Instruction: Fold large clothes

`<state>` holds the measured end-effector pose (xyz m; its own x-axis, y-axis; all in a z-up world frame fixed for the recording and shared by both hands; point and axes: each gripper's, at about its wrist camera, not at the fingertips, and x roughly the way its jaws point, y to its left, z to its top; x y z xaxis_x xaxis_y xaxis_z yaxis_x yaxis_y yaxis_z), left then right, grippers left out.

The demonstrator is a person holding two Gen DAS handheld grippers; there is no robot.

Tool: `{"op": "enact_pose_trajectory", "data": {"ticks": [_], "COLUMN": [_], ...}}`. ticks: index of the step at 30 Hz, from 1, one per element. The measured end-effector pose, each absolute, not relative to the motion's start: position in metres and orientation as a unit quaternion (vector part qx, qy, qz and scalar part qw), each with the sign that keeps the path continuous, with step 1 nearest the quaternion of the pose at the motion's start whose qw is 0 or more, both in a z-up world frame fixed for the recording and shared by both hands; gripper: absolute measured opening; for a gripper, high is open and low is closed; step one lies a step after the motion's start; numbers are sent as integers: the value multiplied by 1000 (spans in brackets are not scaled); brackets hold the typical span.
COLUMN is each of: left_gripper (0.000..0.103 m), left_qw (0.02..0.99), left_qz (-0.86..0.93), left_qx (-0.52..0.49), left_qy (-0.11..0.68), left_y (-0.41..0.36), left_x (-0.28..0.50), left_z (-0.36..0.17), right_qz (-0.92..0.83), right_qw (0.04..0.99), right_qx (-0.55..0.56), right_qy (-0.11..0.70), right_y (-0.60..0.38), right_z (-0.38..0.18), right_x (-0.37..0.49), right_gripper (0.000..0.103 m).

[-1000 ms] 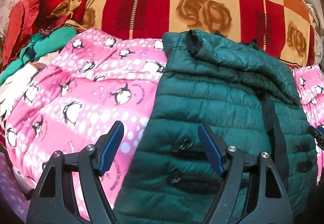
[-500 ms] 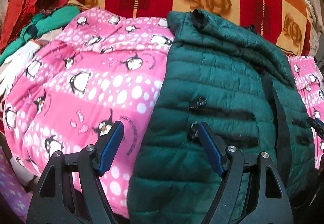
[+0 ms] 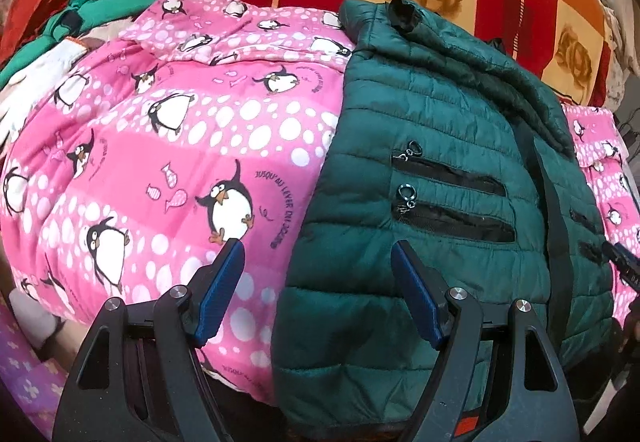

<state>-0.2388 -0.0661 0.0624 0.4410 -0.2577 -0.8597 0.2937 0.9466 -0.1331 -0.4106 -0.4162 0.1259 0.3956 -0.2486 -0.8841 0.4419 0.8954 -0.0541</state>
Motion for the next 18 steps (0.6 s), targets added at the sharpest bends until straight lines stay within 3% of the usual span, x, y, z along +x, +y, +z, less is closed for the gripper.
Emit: {"op": "enact_pose_trajectory", "data": {"ticks": [18], "left_gripper": [76], "left_qw": [840], "left_qz": [-170], "left_qx": [3], "left_qy": [515], "left_y": [-56], "left_x": [-250], "left_z": [59], "right_qz": [-210], "right_qw": [826], "right_qx": [98], "right_qy": [514], "right_y": [-411], "right_z": [124], "right_x": [-424], "right_gripper": [71]}}
